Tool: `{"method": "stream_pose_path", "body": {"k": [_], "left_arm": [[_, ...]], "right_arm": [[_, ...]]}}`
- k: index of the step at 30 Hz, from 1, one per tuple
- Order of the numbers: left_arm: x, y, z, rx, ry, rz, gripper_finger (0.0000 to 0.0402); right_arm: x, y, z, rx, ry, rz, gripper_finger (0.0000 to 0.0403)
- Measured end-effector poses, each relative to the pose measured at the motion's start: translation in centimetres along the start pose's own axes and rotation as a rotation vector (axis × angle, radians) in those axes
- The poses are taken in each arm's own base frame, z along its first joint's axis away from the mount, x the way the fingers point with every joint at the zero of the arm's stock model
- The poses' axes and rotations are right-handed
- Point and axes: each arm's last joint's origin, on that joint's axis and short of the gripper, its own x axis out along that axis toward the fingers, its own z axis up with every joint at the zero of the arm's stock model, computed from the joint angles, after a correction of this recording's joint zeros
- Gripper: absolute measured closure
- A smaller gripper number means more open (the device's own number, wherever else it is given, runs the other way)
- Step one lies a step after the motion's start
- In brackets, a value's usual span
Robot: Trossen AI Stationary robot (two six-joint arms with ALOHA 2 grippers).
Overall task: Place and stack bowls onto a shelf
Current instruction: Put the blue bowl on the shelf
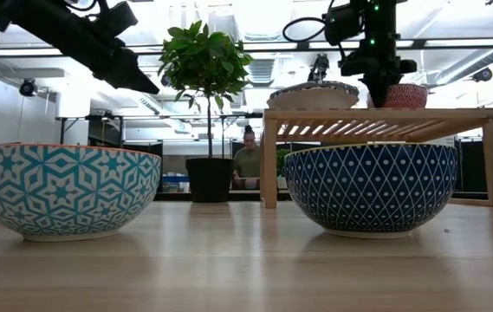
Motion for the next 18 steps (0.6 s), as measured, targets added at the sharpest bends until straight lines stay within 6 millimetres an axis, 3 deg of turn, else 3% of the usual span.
{"method": "stream_pose_path", "body": {"k": [4,11,18], "left_arm": [[0.0,0.0,0.0,0.0,0.0,0.0,0.0304],[0.0,0.0,0.0,0.0,0.0,0.0,0.0304],[0.01,-0.02,-0.01,0.001,0.001,0.0,0.0304]], "right_arm": [[0.48,0.13,-0.22,-0.02,0.027,0.019,0.035],[0.5,0.18,-0.27,-0.023,0.032,0.034,0.0368],[0.47,0.25,-0.13,-0.018,0.02,0.05,0.0297]]}}
